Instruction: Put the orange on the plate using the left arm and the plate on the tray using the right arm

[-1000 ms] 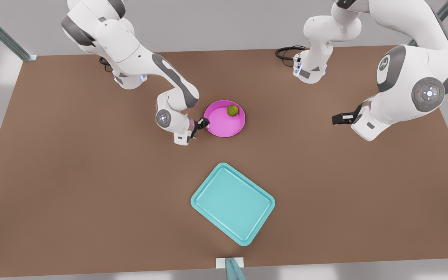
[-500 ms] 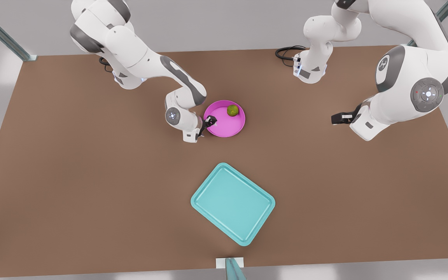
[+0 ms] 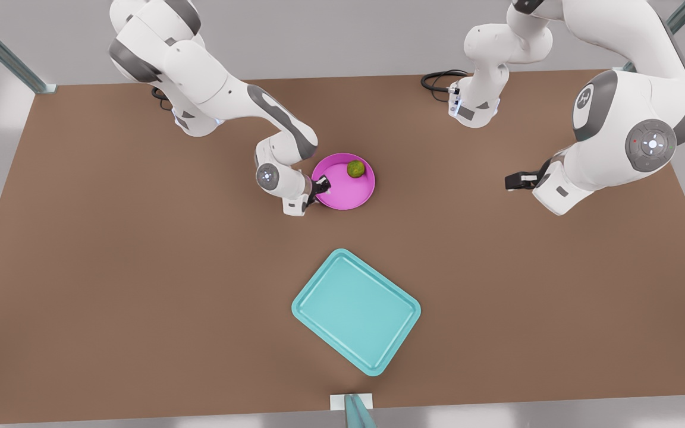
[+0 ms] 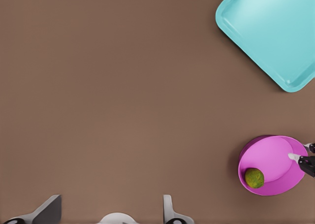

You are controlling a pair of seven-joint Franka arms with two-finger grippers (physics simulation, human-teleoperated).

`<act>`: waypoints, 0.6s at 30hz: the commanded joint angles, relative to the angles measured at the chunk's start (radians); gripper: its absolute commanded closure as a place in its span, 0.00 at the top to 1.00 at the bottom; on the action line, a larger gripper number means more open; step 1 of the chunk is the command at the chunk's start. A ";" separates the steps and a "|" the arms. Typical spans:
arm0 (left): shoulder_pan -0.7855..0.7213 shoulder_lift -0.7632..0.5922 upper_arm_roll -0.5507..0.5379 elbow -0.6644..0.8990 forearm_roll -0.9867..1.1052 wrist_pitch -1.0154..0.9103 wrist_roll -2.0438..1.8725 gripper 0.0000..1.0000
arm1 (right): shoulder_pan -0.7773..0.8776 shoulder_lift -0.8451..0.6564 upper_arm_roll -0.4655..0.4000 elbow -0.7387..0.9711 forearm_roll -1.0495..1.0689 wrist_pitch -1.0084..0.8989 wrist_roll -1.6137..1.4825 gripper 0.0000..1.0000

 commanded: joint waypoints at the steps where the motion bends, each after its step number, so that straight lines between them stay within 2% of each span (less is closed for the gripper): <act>1: 0.000 -0.001 -0.001 0.000 0.000 0.002 0.004 1.00 | 0.000 0.011 0.002 0.006 0.000 -0.004 -0.009 0.57; 3: 0.000 -0.001 -0.001 0.001 0.000 0.002 0.003 1.00 | 0.000 0.011 0.007 0.011 0.000 -0.004 -0.010 0.56; 6: 0.000 -0.001 -0.001 0.000 0.000 0.004 0.003 1.00 | -0.007 0.008 0.012 0.012 0.000 -0.006 -0.010 0.48; 7: 0.000 0.002 -0.001 0.001 0.000 0.002 0.004 1.00 | -0.011 0.007 0.013 0.012 0.000 -0.007 -0.009 0.34; 8: 0.000 0.008 -0.002 0.001 0.000 0.002 0.001 1.00 | -0.013 0.005 0.015 0.020 0.000 -0.021 -0.007 0.27; 10: 0.000 0.011 -0.002 0.009 0.002 0.004 0.000 1.00 | -0.013 0.005 0.015 0.022 0.000 -0.021 -0.007 0.21; 18: 0.000 0.019 -0.001 0.023 0.002 0.001 -0.003 1.00 | -0.037 -0.013 0.021 0.040 0.000 -0.027 -0.006 0.21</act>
